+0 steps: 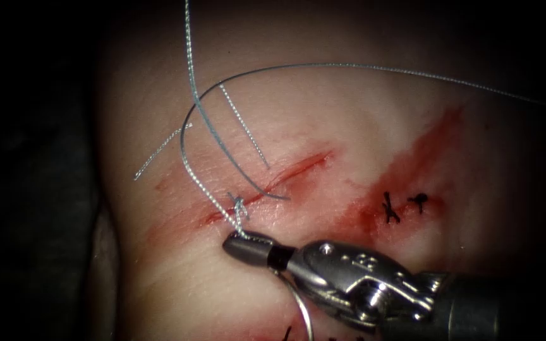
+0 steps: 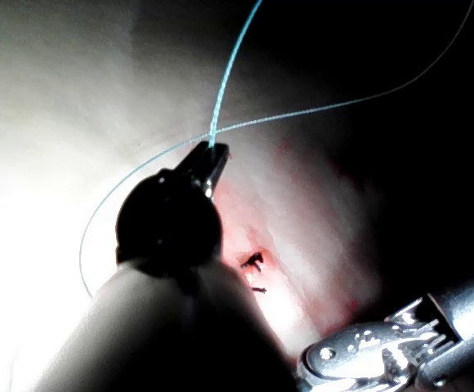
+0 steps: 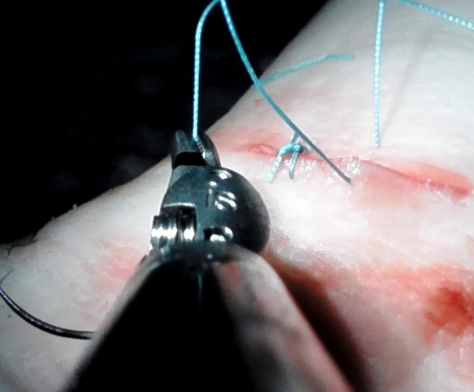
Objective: Wound Closure
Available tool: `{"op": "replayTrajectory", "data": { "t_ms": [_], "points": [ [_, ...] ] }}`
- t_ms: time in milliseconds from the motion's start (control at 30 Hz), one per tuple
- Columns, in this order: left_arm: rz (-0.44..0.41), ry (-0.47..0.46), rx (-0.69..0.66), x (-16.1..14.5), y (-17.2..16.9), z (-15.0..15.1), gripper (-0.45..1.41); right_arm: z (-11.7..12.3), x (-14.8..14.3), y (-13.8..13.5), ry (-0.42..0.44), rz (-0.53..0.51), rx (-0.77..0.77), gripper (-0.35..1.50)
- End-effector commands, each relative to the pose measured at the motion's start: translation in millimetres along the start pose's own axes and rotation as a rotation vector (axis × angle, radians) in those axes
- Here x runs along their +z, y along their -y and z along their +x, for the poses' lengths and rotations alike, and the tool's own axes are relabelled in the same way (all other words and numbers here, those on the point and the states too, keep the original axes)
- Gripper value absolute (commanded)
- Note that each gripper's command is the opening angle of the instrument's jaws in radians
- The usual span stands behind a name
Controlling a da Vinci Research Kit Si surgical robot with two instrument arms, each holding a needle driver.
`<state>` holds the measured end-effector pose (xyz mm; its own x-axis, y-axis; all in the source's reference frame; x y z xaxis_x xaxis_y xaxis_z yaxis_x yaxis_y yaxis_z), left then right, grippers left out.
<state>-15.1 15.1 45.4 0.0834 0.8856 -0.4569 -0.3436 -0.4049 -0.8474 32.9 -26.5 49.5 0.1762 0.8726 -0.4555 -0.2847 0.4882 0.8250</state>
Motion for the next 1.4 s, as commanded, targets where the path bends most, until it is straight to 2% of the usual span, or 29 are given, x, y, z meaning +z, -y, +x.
{"op": "replayTrajectory", "data": {
  "t_ms": [33,233,433,500,633,833,967,1033,1133,1200,1233,1333,1400],
  "points": [
    [-0.001,0.0,0.001,0.6,0.3,-0.1,-0.45,-2.0,0.5,0.8,0.054,0.036,-0.019,-0.35],
    [-0.001,0.0,0.001,0.6,0.3,-0.1,-0.45,-7.2,-1.5,1.9,0.253,0.126,-0.092,-0.35],
    [-0.001,0.0,0.001,0.6,0.3,-0.2,-0.45,-10.3,-4.6,0.0,0.41,0.093,-0.11,-0.35],
    [-0.001,0.0,0.001,0.6,0.3,-0.2,-0.45,-11.1,-5.0,-0.9,0.452,0.059,-0.122,-0.35],
    [0.0,-0.001,0.003,0.6,0.4,-0.3,-0.45,-11.4,-4.9,-2.2,0.444,0.026,-0.13,-0.35],
    [0.001,-0.003,0.009,0.8,0.5,-0.9,-0.45,-8.5,-5.2,-1.9,0.35,0.003,-0.1,-0.35],
    [-0.018,0.016,0.025,1.4,0.6,-2.0,-0.45,-4.1,-6.3,-1.4,0.205,0.009,-0.077,-0.35],
    [-0.032,0.044,0.024,2.1,0.9,-3.0,-0.45,0.1,-7.7,-1.4,0.099,0.02,-0.055,-0.35],
    [-0.036,0.054,0.027,2.6,1.2,-3.8,-0.45,3.4,-10.2,-1.3,0.042,0.019,-0.029,-0.35],
    [-0.039,0.058,0.025,2.7,1.4,-4.1,-0.45,5.1,-12.8,-1.4,0.027,0.004,-0.025,-0.35],
    [-0.039,0.058,0.025,2.7,1.4,-4.1,-0.45,5.1,-12.8,-1.4,0.027,0.004,-0.025,-0.35],
    [-0.037,0.063,0.019,2.6,1.4,-4.1,-0.45,6.4,-15.5,-1.9,0.006,0.005,-0.017,-0.35],
    [-0.028,0.075,0.021,2.8,1.4,-4.3,-0.45,7.6,-18.2,-3.1,-0.001,-0.002,-0.013,-0.35]
  ]
}}
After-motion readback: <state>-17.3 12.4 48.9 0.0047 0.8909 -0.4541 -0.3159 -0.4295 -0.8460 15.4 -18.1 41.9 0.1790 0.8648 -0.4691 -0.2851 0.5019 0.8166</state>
